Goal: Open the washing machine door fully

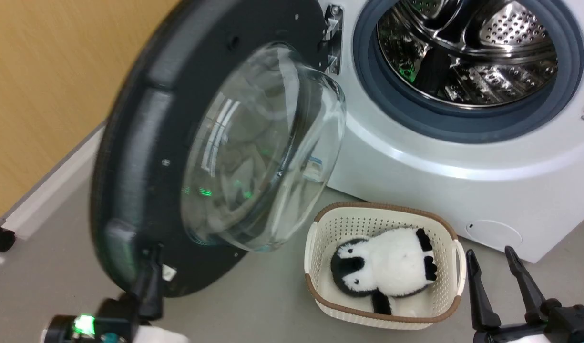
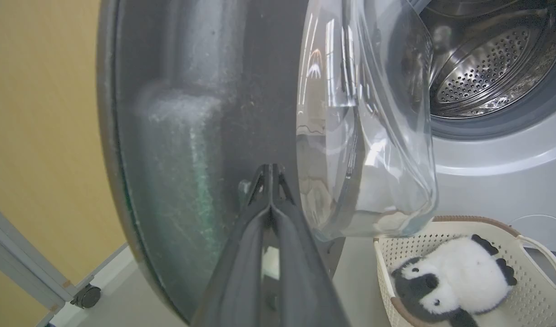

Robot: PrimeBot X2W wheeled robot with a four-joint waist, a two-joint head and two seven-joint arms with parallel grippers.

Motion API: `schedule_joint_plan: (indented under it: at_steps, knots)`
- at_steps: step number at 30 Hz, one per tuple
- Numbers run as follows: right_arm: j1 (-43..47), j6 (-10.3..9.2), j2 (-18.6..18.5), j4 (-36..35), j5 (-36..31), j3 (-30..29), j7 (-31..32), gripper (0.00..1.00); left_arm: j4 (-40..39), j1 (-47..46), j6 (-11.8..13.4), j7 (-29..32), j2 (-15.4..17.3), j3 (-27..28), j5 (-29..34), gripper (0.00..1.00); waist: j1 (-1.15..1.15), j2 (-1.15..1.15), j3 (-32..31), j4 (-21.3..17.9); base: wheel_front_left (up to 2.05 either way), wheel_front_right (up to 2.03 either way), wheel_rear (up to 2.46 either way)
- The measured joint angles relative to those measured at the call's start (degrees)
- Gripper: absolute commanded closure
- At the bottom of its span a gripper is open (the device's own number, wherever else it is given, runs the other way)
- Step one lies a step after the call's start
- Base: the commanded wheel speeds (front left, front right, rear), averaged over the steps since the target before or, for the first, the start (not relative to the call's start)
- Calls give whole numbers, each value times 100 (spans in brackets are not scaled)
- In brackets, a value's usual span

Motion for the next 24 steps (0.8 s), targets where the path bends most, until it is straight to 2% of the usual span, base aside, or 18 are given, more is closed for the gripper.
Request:
schedule_joint_plan:
  at_steps: [16,24]
  knots:
    - [-372,0,2,-35,-266,-3,0,0,1170,-1156,4,0,-265,1695,-422,100,0,0,610,-337,0,0,0]
    - [-520,0,2,-34,-345,-31,1,0,1515,-1543,-170,0,-366,2397,-413,100,0,0,848,-481,0,0,0]
